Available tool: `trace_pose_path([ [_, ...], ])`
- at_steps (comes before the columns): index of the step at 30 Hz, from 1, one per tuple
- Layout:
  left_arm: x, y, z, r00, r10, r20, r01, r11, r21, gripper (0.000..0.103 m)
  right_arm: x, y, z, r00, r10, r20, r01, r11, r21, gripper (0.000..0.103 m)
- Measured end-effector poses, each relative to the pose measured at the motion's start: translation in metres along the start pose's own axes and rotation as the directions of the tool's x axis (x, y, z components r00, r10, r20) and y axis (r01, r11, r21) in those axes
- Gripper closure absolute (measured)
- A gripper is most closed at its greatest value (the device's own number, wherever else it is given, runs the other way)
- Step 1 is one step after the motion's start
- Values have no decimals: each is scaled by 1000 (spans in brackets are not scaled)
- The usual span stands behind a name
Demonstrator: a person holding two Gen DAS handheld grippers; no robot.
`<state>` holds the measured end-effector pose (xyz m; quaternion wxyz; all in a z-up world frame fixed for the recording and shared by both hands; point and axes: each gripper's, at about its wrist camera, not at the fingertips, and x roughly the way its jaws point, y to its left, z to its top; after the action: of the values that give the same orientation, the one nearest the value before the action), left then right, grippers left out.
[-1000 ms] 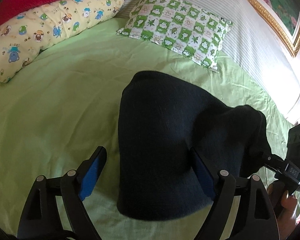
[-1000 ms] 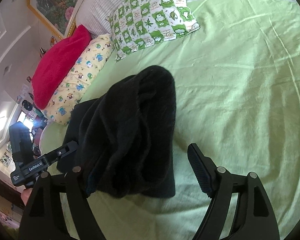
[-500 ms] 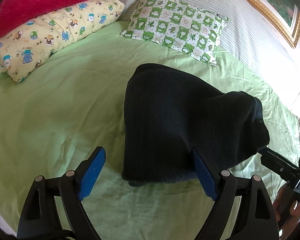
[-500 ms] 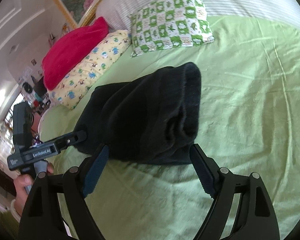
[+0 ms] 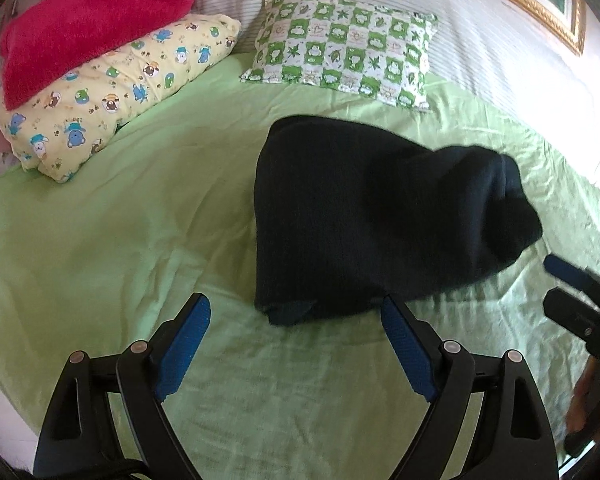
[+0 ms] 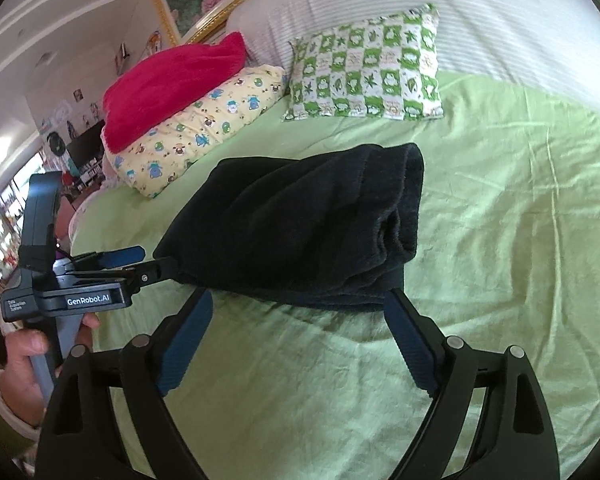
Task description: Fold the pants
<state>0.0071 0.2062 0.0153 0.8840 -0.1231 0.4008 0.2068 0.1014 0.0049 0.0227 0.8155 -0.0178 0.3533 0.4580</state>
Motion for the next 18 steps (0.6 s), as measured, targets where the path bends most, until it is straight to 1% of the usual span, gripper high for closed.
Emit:
trace_pose_path([
  [2, -1, -1, -5, 1000, 18, -1, -18, 1000, 10, 15, -2, 3, -3, 1000, -5, 4, 5, 1000, -19, 13],
  [6, -5, 0, -13, 999, 45, 12, -45, 999, 18, 15, -2, 9, -8, 999, -32, 12, 33, 998, -53, 13],
  [11, -6, 2, -20, 999, 41, 3, -41, 999, 13, 15, -5, 15, -12, 998, -47, 40, 50, 996, -79, 13],
  [14, -6, 1, -23, 999, 52, 8, -53, 998, 24, 15, -5, 20, -14, 997, -51, 59, 57, 993, -99, 13],
  [18, -5, -4, -27, 998, 67, 16, -67, 997, 47, 14, -1, 28, -19, 997, -58, 59, 65, 989, -129, 13],
])
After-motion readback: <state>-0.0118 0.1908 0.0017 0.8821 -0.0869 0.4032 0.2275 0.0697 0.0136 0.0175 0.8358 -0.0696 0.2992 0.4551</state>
